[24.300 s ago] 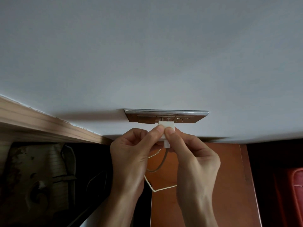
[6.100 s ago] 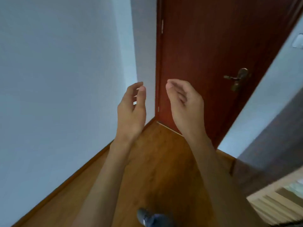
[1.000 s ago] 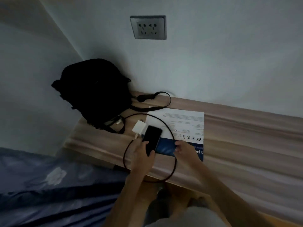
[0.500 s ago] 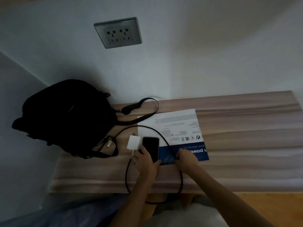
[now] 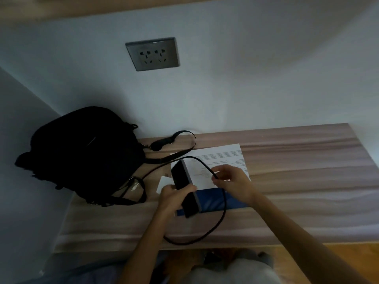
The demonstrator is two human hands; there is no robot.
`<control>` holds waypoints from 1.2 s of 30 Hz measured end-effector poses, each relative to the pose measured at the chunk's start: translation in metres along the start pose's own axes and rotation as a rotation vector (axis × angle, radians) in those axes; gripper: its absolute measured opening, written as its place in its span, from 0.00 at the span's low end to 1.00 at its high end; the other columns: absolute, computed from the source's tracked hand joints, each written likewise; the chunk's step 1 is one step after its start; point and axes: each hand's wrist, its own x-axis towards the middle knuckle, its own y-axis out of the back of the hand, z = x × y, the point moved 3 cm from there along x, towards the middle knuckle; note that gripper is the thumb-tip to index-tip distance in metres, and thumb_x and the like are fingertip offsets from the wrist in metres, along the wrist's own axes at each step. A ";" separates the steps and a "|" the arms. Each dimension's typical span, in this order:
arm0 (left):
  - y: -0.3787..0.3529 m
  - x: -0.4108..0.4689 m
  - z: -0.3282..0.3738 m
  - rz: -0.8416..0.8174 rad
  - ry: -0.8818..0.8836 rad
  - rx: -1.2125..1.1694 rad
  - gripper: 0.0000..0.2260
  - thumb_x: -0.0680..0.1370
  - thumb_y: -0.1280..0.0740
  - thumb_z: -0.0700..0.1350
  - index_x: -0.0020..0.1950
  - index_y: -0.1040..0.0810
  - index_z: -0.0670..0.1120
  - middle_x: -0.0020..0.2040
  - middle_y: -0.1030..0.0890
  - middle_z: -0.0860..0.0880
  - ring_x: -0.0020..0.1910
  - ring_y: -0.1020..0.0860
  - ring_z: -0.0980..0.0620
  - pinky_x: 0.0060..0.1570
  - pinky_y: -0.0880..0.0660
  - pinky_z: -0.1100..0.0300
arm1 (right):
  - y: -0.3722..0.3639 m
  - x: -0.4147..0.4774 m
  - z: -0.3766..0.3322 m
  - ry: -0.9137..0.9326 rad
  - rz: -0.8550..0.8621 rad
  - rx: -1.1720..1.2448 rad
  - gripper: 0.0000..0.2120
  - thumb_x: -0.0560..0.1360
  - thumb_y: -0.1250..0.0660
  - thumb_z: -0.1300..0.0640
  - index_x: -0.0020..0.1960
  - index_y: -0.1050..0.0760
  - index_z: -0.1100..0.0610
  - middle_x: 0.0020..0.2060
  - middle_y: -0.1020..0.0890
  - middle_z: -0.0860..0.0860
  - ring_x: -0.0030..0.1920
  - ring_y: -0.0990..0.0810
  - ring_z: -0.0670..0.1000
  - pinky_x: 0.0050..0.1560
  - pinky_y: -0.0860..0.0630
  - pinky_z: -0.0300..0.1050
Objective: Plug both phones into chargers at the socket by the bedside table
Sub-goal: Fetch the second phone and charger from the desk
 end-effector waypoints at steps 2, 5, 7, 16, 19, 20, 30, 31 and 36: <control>0.008 -0.013 0.022 -0.052 -0.068 -0.110 0.15 0.68 0.20 0.47 0.51 0.16 0.44 0.39 0.12 0.49 0.39 0.14 0.52 0.33 0.18 0.61 | 0.006 -0.003 -0.021 0.067 -0.010 0.128 0.13 0.75 0.28 0.68 0.57 0.19 0.57 0.40 0.14 0.48 0.45 0.16 0.48 0.46 0.18 0.41; 0.021 -0.037 0.060 -0.121 -0.197 -0.174 0.10 0.73 0.24 0.49 0.52 0.15 0.47 0.42 0.11 0.50 0.43 0.13 0.53 0.35 0.19 0.62 | 0.014 -0.007 -0.056 0.171 0.022 0.170 0.11 0.75 0.28 0.67 0.56 0.17 0.57 0.41 0.12 0.46 0.45 0.15 0.43 0.43 0.18 0.39; 0.029 -0.053 0.086 -0.136 -0.299 -0.217 0.08 0.73 0.26 0.48 0.49 0.14 0.46 0.41 0.12 0.49 0.42 0.13 0.52 0.36 0.19 0.62 | 0.019 -0.009 -0.079 0.223 0.024 0.156 0.10 0.75 0.27 0.65 0.53 0.16 0.54 0.41 0.12 0.46 0.45 0.15 0.43 0.43 0.19 0.38; 0.067 -0.106 0.159 -0.111 -0.628 -0.201 0.16 0.63 0.25 0.59 0.45 0.12 0.52 0.41 0.13 0.56 0.44 0.14 0.55 0.44 0.17 0.55 | 0.038 -0.021 -0.171 0.521 0.067 -0.035 0.05 0.78 0.29 0.56 0.46 0.20 0.46 0.39 0.17 0.43 0.38 0.21 0.36 0.41 0.25 0.29; 0.080 -0.118 0.169 -0.074 -0.685 -0.184 0.15 0.63 0.25 0.59 0.46 0.12 0.54 0.40 0.13 0.55 0.45 0.14 0.51 0.44 0.17 0.56 | 0.045 -0.022 -0.193 0.610 0.123 -0.036 0.04 0.78 0.30 0.55 0.45 0.20 0.48 0.38 0.17 0.44 0.40 0.21 0.39 0.45 0.25 0.30; 0.082 -0.121 0.172 -0.064 -0.707 -0.192 0.15 0.63 0.25 0.58 0.46 0.12 0.55 0.40 0.13 0.55 0.46 0.14 0.50 0.44 0.17 0.56 | 0.047 -0.022 -0.200 0.646 0.139 -0.051 0.03 0.78 0.29 0.56 0.45 0.20 0.49 0.39 0.17 0.44 0.41 0.20 0.40 0.46 0.24 0.31; 0.066 -0.136 0.188 -0.271 -0.808 -0.244 0.21 0.68 0.30 0.55 0.59 0.15 0.52 0.62 0.17 0.44 0.55 0.19 0.48 0.50 0.21 0.55 | 0.052 -0.015 -0.242 0.814 0.086 0.003 0.07 0.78 0.30 0.59 0.45 0.20 0.47 0.41 0.16 0.38 0.44 0.19 0.39 0.47 0.25 0.30; 0.061 -0.136 0.188 -0.331 -0.809 -0.245 0.22 0.69 0.31 0.55 0.62 0.17 0.52 0.65 0.18 0.45 0.55 0.19 0.49 0.51 0.21 0.55 | 0.052 -0.013 -0.245 0.805 0.089 0.050 0.07 0.78 0.30 0.59 0.45 0.20 0.48 0.40 0.16 0.37 0.43 0.19 0.38 0.47 0.25 0.29; 0.038 -0.132 0.179 -0.657 -0.744 -0.401 0.30 0.67 0.25 0.63 0.64 0.18 0.48 0.65 0.18 0.44 0.50 0.18 0.51 0.51 0.20 0.55 | 0.049 -0.008 -0.255 0.678 0.008 0.560 0.07 0.81 0.35 0.61 0.48 0.19 0.59 0.42 0.14 0.49 0.50 0.16 0.49 0.61 0.21 0.45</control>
